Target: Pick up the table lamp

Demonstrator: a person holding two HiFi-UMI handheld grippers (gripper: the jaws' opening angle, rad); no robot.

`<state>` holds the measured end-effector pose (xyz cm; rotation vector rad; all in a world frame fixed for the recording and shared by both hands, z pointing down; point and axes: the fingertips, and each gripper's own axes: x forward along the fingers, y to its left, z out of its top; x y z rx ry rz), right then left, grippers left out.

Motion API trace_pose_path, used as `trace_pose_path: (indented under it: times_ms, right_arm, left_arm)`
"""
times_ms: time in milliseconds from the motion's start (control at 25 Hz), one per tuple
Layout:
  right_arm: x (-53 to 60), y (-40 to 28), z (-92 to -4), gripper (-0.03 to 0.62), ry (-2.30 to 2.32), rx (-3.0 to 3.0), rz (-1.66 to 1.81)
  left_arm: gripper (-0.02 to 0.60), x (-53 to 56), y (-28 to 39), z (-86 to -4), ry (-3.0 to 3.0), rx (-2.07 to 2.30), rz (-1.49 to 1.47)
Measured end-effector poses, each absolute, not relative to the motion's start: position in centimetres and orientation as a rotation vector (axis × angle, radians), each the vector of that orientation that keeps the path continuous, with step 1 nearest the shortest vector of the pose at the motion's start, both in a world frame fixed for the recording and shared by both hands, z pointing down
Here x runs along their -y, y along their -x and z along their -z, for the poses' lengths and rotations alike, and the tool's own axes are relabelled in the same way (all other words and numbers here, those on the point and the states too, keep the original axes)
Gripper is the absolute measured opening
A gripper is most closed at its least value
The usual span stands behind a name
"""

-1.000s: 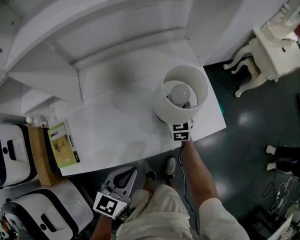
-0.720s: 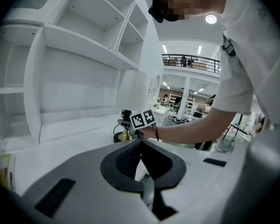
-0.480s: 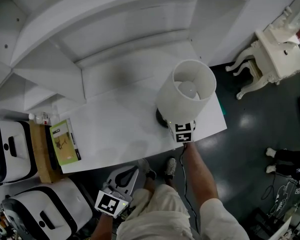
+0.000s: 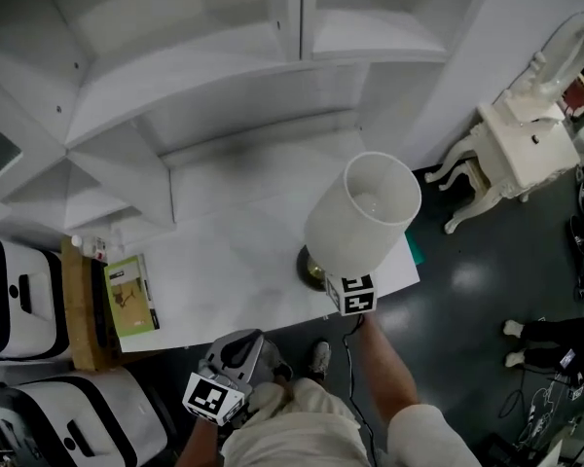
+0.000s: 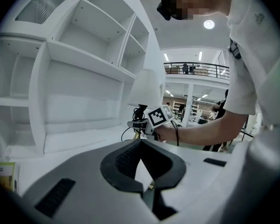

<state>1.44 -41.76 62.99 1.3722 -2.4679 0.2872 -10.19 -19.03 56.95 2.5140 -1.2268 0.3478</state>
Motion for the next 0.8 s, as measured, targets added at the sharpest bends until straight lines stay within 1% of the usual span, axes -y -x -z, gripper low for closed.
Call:
trace_pose_path:
  times_ms: [400,800]
  right_arm:
    - [38.8,-2.6,-54.6,0.195,-1.372,2.52,-0.261]
    - [35.1,-4.1,-50.8,0.195,-1.353,2.543,-0.239]
  left_arm:
    - [0.009,20.4,10.3,-51.6,-2.539,1.322,-0.179]
    - [0.009,20.0,9.1,-49.9,-2.559,1.349,-0.157]
